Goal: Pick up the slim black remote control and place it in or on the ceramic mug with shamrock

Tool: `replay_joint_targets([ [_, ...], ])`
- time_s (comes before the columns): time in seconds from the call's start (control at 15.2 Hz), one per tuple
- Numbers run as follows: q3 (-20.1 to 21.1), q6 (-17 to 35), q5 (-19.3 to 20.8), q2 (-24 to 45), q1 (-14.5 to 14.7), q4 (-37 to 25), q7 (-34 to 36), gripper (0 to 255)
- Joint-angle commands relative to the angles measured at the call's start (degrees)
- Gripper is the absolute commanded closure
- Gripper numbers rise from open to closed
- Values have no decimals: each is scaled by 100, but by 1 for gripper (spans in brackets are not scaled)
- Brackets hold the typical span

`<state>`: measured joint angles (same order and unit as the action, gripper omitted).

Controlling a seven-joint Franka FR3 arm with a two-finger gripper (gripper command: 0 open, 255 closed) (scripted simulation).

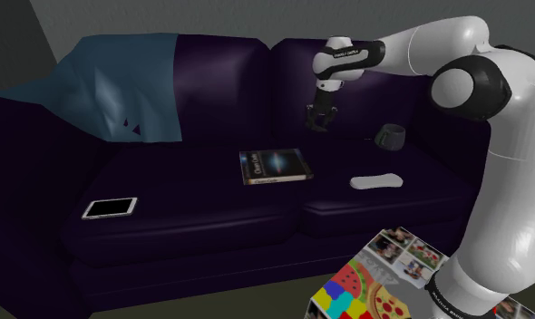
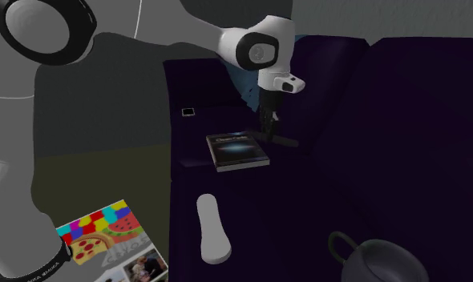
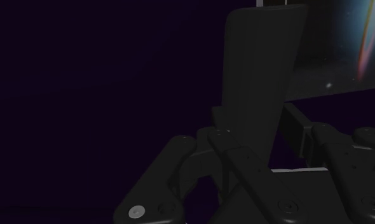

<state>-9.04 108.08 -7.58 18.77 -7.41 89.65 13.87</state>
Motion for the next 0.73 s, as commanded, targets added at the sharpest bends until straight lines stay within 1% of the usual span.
replay_joint_targets([
  [0.0, -2, -147, 9, -17, 0, -129, 18, 255],
  [0.33, -8, -484, 22, -43, -9, -443, 49, 255],
  [0.66, -208, -500, -31, -82, -412, -363, -563, 255],
])
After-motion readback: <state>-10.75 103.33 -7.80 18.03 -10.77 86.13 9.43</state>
